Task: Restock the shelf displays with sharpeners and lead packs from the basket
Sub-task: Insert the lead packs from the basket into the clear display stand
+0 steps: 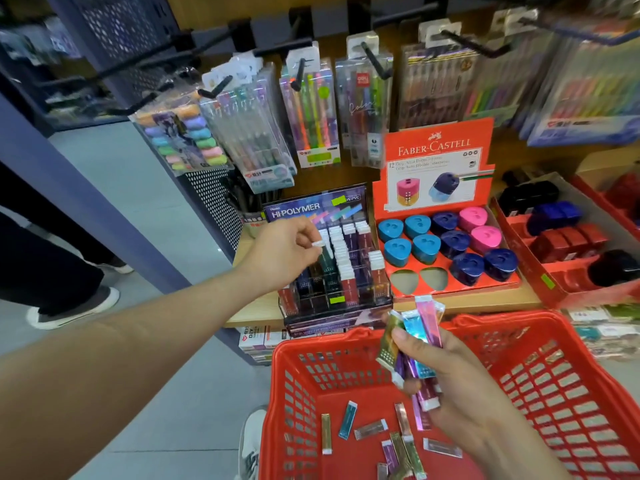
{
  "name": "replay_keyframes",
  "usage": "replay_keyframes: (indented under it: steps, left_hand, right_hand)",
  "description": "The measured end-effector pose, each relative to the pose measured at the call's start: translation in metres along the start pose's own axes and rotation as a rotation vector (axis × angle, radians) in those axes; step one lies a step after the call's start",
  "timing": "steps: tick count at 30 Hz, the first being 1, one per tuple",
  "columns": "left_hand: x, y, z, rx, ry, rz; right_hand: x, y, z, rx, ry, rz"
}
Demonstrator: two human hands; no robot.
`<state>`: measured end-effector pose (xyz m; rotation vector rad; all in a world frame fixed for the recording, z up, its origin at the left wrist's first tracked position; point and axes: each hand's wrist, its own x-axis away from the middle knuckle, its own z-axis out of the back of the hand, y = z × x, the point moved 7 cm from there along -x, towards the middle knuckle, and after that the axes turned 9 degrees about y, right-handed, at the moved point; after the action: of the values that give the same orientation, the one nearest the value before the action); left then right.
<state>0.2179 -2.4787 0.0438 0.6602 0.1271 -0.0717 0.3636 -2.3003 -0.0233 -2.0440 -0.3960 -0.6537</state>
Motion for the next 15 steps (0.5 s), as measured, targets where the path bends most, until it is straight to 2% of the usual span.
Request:
replay_keyframes:
  steps: [6, 12, 15]
  left_hand:
    - [0.009, 0.011, -0.011, -0.251, 0.063, -0.216]
    - [0.008, -0.001, -0.028, -0.343, 0.001, -0.245]
    - [0.001, 0.007, -0.017, -0.359, 0.010, -0.158]
  right_hand:
    - [-0.001, -0.001, -0.001, 0.053, -0.009, 0.031]
    - [-0.003, -0.006, -0.004, 0.150, 0.007, 0.106]
    - [-0.002, -0.011, -0.006, 0.215, 0.025, 0.152]
